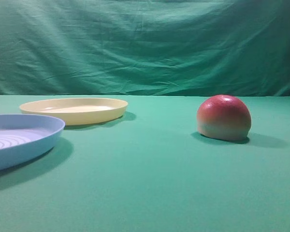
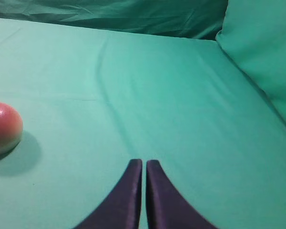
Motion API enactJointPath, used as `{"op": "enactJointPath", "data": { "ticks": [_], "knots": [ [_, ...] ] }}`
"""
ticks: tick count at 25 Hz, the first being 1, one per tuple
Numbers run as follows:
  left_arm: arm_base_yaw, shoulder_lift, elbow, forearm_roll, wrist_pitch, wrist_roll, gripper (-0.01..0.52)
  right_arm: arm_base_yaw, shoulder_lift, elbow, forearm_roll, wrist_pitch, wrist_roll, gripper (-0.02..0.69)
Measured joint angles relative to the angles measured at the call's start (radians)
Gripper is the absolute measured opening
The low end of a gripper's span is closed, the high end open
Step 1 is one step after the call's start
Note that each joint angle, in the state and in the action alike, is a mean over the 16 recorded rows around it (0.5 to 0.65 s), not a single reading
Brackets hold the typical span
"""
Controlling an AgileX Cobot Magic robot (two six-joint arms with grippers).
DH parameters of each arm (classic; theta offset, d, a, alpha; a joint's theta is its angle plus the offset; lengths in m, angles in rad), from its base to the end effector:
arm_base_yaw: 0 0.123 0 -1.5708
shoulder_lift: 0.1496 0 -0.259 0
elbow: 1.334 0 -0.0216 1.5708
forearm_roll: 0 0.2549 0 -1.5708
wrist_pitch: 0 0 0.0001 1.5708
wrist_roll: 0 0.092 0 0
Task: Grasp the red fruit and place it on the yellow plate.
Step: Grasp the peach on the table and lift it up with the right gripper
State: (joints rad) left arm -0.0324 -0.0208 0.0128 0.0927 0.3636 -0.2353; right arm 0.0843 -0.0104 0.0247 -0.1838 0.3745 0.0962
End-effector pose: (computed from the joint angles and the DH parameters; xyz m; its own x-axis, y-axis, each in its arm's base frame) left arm 0.0836 0.0003 0.1776 -0.2609 -0.1396 -0.9552 -0.0384 0.9902 -0.1343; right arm 0.0842 0.0009 0.1722 -0.2882 -0.0995 -0.9524 -0.0420 0.9949 -0.0912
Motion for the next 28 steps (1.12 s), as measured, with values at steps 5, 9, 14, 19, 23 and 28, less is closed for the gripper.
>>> {"op": "enactJointPath", "data": {
  "ticks": [5, 9, 14, 19, 23, 28],
  "knots": [
    [0.0, 0.0, 0.0, 0.0, 0.0, 0.0, 0.0, 0.0, 0.0, 0.0, 0.0, 0.0, 0.0, 0.0],
    [0.0, 0.0, 0.0, 0.0, 0.0, 0.0, 0.0, 0.0, 0.0, 0.0, 0.0, 0.0, 0.0, 0.0],
    [0.0, 0.0, 0.0, 0.0, 0.0, 0.0, 0.0, 0.0, 0.0, 0.0, 0.0, 0.0, 0.0, 0.0],
    [0.0, 0.0, 0.0, 0.0, 0.0, 0.0, 0.0, 0.0, 0.0, 0.0, 0.0, 0.0, 0.0, 0.0],
    [0.0, 0.0, 0.0, 0.0, 0.0, 0.0, 0.0, 0.0, 0.0, 0.0, 0.0, -0.004, 0.0, 0.0],
    [0.0, 0.0, 0.0, 0.0, 0.0, 0.0, 0.0, 0.0, 0.0, 0.001, 0.004, -0.078, 0.002, 0.0]
  ]
}}
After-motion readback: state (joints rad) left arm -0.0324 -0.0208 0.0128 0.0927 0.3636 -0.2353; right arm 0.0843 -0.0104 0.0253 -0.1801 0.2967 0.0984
